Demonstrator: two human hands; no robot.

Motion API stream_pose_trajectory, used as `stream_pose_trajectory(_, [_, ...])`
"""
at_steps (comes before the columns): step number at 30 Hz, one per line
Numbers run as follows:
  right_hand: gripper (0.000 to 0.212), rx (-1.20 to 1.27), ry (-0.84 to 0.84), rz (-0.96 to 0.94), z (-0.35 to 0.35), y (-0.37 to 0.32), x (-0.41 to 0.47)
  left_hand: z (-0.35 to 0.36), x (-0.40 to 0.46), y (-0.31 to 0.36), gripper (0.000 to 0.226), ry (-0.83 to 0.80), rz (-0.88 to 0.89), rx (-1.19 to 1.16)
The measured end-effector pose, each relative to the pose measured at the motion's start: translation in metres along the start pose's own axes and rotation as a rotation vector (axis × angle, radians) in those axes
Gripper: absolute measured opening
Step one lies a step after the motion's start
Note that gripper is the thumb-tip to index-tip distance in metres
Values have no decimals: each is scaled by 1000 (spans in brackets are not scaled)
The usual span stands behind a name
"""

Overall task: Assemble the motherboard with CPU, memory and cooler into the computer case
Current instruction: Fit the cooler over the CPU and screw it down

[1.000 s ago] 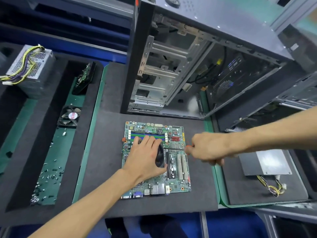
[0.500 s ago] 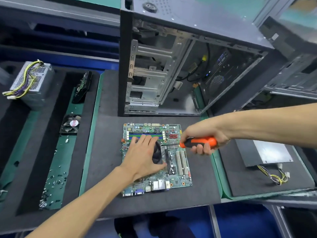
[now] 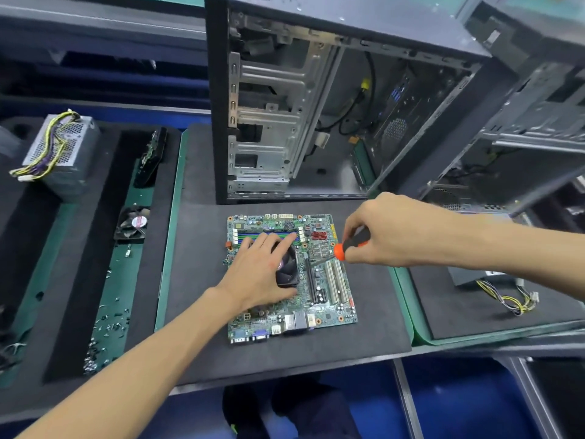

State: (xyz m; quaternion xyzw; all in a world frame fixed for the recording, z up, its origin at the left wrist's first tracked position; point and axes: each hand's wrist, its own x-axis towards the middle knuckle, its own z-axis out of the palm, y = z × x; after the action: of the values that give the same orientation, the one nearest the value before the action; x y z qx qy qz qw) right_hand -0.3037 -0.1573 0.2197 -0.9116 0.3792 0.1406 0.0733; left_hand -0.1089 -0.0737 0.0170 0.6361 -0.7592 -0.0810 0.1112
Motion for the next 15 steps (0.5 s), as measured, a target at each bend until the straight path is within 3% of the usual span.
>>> stream_pose_trajectory(15, [31,50,-2,60,17,-1,-3,-1,0,0,104,11,7,19])
